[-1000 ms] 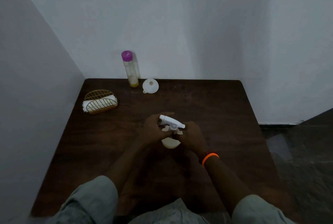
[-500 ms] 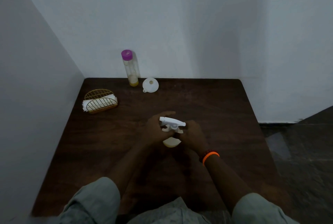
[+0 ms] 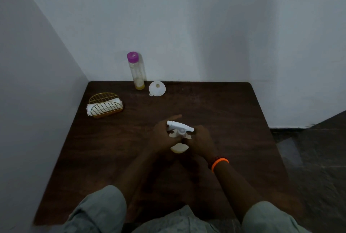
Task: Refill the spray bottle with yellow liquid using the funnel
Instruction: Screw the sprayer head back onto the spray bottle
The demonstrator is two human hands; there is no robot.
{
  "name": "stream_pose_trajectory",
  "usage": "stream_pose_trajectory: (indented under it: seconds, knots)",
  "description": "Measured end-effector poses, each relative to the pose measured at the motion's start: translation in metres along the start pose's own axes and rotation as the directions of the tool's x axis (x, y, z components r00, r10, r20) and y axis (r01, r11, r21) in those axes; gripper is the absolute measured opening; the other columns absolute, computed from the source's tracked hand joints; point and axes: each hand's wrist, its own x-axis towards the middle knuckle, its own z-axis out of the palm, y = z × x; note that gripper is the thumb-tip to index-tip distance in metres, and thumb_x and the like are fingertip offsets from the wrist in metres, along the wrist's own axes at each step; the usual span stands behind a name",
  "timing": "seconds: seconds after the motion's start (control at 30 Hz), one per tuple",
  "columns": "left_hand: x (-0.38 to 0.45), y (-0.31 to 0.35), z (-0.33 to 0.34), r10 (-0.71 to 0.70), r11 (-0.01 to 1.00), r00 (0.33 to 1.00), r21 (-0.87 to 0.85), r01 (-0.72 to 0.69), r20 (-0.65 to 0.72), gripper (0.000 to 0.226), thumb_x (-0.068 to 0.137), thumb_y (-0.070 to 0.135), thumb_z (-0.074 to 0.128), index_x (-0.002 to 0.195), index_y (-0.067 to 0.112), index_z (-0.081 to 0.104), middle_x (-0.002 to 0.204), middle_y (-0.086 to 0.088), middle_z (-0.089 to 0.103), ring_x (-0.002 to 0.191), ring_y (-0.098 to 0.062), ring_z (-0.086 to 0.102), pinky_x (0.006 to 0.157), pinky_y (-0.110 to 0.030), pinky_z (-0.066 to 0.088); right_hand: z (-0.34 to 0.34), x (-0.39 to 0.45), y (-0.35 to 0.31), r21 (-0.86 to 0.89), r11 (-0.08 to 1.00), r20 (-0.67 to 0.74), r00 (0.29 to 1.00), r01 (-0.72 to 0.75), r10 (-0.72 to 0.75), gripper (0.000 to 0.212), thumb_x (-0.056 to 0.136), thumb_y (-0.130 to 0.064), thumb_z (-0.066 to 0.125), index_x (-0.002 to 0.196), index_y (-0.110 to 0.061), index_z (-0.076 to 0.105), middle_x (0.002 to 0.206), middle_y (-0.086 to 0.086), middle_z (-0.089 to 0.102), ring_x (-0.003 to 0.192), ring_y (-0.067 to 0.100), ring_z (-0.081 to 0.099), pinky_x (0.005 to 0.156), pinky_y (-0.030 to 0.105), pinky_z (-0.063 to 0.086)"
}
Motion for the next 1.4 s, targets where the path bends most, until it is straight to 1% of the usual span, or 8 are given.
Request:
stream_pose_trajectory:
  seconds: [0.13,0.33,0.53,0.87,1.0,1.13,1.27,1.4]
  knots:
    - [-0.0001,0.0001,0.0032,-0.014,0.999,1.000,-0.037,0.014,-0.011,0.073,0.061,0.024,0.095,0.128,0.023,0.063,0.128,0.013,0.066,0.114,-0.003,0.064,0.086,-0.019,0.057,-0.0009,0.0024,-0.0004,-0.033,0.999,0.038,0.999,-0.025,0.026,0.015,0.079,-0.016,0.077,0.089,-0.005,0.077,0.079,0.008,0.075,0.074,0.018,0.071,0.066,0.035,0.058]
    - [-0.0019,-0.0013,0.0009,0.039,0.999,0.998,-0.008,-0.039,-0.058,0.065,0.066,0.033,0.090,0.126,0.022,0.065,0.124,0.010,0.069,0.111,-0.003,0.067,0.088,-0.029,0.060,-0.0002,0.0014,0.0007,-0.010,1.000,0.030,0.999,-0.014,0.014,0.034,0.074,-0.029,0.085,0.101,-0.010,0.077,0.088,0.006,0.076,0.079,0.014,0.070,0.063,0.019,0.049]
    - [-0.0056,0.0033,-0.0015,0.053,0.998,0.998,0.042,-0.052,-0.018,0.072,0.057,0.048,0.089,0.116,0.063,0.053,0.121,0.040,0.059,0.111,0.009,0.062,0.082,-0.021,0.058,0.0000,0.0016,0.0009,-0.052,0.999,0.049,0.999,0.007,-0.005,0.016,0.081,-0.019,0.075,0.095,-0.010,0.077,0.083,0.004,0.076,0.077,0.014,0.071,0.074,0.039,0.058]
    - [-0.0047,-0.0024,-0.0023,0.072,0.995,0.997,0.075,-0.071,-0.013,0.068,0.070,0.020,0.089,0.132,0.018,0.061,0.123,0.004,0.069,0.110,-0.010,0.067,0.090,-0.036,0.059,0.0039,0.0034,0.0047,-0.065,0.994,0.057,0.994,-0.085,0.089,0.040,0.076,-0.035,0.084,0.099,-0.004,0.073,0.097,0.008,0.070,0.090,0.019,0.066,0.071,0.025,0.046]
    - [-0.0072,0.0006,0.0007,0.056,0.997,0.998,0.051,-0.055,-0.030,0.073,0.065,0.025,0.093,0.131,0.022,0.061,0.128,0.010,0.065,0.115,-0.006,0.063,0.091,-0.033,0.058,0.0044,0.0041,0.0072,-0.055,0.994,0.060,0.994,-0.092,0.096,0.022,0.080,-0.026,0.079,0.091,-0.007,0.075,0.087,0.005,0.071,0.081,0.015,0.067,0.067,0.029,0.049]
    - [-0.0027,0.0027,0.0039,0.016,1.000,0.998,0.021,-0.015,-0.055,0.075,0.062,0.032,0.094,0.129,0.023,0.063,0.127,0.009,0.065,0.112,-0.009,0.064,0.087,-0.033,0.059,0.0049,0.0040,0.0043,-0.073,0.991,0.031,0.993,-0.110,0.112,0.040,0.074,-0.034,0.084,0.101,-0.007,0.073,0.097,0.002,0.070,0.091,0.016,0.068,0.070,0.024,0.052]
    - [-0.0020,0.0027,-0.0010,0.036,0.998,0.999,0.062,-0.034,-0.036,0.070,0.065,0.035,0.092,0.128,0.025,0.062,0.120,0.012,0.068,0.092,0.002,0.065,0.080,-0.013,0.054,0.0051,0.0038,0.0035,-0.063,0.994,0.022,0.995,-0.094,0.095,0.038,0.072,-0.035,0.086,0.095,-0.008,0.074,0.087,-0.005,0.063,0.079,0.007,0.059,0.064,0.020,0.044]
    - [-0.0052,-0.0026,-0.0049,0.062,0.996,0.998,0.068,-0.063,0.013,0.066,0.072,0.023,0.087,0.132,0.028,0.060,0.121,0.015,0.066,0.108,0.000,0.066,0.084,-0.012,0.055,0.0059,0.0032,0.0055,-0.056,0.996,0.035,0.997,-0.064,0.066,0.041,0.074,-0.036,0.084,0.101,-0.007,0.075,0.096,0.005,0.070,0.087,0.015,0.064,0.068,0.021,0.045]
